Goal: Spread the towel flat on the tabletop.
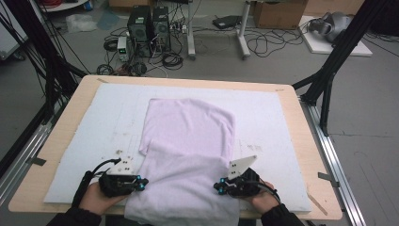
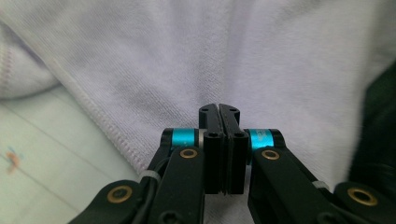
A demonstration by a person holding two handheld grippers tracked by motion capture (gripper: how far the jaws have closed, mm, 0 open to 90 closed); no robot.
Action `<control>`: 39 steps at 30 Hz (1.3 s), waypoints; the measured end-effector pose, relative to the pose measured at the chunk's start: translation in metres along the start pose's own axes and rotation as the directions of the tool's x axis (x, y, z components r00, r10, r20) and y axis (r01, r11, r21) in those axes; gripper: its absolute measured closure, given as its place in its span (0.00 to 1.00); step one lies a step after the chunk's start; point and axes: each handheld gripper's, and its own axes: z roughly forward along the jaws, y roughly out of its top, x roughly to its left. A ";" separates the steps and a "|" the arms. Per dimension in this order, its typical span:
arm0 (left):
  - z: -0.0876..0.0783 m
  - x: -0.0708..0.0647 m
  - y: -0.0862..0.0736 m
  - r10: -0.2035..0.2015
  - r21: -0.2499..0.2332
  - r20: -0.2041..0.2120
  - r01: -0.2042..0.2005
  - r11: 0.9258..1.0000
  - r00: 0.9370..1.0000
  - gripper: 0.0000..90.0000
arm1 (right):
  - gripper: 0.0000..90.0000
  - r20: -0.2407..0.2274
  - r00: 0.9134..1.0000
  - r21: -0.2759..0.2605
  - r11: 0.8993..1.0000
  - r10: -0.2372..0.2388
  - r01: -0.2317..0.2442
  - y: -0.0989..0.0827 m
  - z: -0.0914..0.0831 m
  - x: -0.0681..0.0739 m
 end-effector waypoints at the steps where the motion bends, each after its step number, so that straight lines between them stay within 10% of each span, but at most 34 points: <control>1: -0.007 -0.007 -0.002 0.017 -0.017 0.007 -0.017 1.000 1.000 0.98 | 0.97 -0.024 1.000 -0.038 0.999 -0.015 0.014 0.001 -0.006 0.008; 4: -0.020 -0.019 -0.002 0.038 -0.047 -0.002 -0.038 0.998 0.999 0.87 | 0.86 0.002 0.998 -0.128 0.990 -0.055 0.055 0.007 -0.025 0.024; 6: -0.019 -0.016 0.001 0.043 -0.052 -0.019 -0.044 0.998 0.999 0.77 | 0.80 0.072 0.995 -0.077 0.995 -0.064 0.070 0.007 -0.030 0.022; 10: -0.001 0.001 0.006 0.024 -0.035 -0.027 -0.025 0.999 0.999 0.65 | 0.73 0.071 0.997 -0.029 0.999 -0.021 0.023 -0.001 -0.014 0.009; 13: 0.016 0.006 0.007 0.023 0.015 -0.017 -0.023 1.000 1.000 0.68 | 0.77 0.075 0.997 0.033 0.999 -0.027 0.025 -0.006 0.003 0.005; 17: 0.017 0.004 0.002 0.029 0.004 -0.019 -0.029 1.000 0.999 0.96 | 0.94 0.049 0.998 0.027 0.999 -0.026 0.024 -0.007 0.005 0.004; 22: 0.002 -0.008 -0.010 0.021 0.019 0.010 -0.021 1.000 1.000 0.98 | 0.97 0.013 1.000 0.016 1.000 -0.005 0.004 -0.009 0.004 0.007; 25: -0.017 -0.025 -0.018 0.044 -0.010 0.030 -0.044 0.999 0.999 0.98 | 0.96 -0.102 0.994 -0.033 0.999 -0.034 0.031 -0.005 -0.002 0.023; 28: -0.030 -0.033 -0.019 0.059 -0.039 0.023 -0.058 0.998 0.998 0.86 | 0.89 -0.047 0.994 -0.091 0.992 -0.097 0.092 0.003 -0.020 0.035; 33: -0.014 -0.016 -0.006 0.049 -0.041 -0.020 -0.050 0.998 0.999 0.66 | 0.79 0.111 0.994 -0.063 0.998 -0.001 0.008 0.004 -0.034 0.001; 35: -0.003 -0.007 -0.004 0.040 -0.017 -0.016 -0.040 0.999 0.999 0.62 | 0.75 0.094 0.994 -0.061 0.997 0.048 -0.043 -0.002 -0.030 -0.014; 39: 0.009 -0.006 -0.007 0.057 0.008 -0.009 -0.057 0.998 0.998 0.86 | 0.77 0.093 0.994 -0.007 0.998 0.065 -0.064 -0.012 -0.016 -0.019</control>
